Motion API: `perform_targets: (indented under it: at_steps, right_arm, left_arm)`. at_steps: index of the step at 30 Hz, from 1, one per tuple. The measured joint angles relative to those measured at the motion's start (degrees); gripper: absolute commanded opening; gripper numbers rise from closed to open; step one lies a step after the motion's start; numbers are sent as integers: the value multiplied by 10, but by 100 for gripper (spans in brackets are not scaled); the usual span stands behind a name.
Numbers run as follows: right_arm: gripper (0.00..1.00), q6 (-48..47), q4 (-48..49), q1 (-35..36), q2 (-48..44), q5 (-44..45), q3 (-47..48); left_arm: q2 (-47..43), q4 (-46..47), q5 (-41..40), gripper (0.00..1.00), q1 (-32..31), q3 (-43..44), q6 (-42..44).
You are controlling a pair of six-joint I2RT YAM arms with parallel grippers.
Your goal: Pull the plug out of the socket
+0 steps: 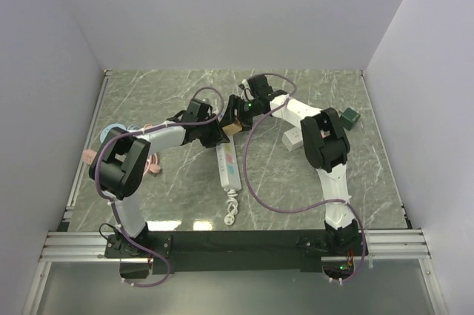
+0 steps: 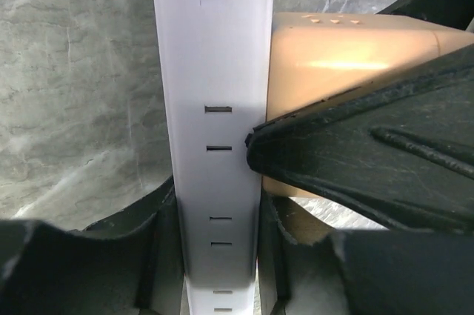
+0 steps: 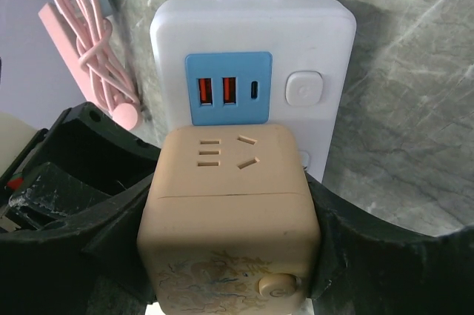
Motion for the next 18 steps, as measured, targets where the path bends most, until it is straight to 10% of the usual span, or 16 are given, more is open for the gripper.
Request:
perform_targets:
  at_steps: [18]
  right_arm:
    - [0,-54,-98,-97,-51,-85,-18]
  left_arm:
    - [-2,113,45,0,1,-66,-28]
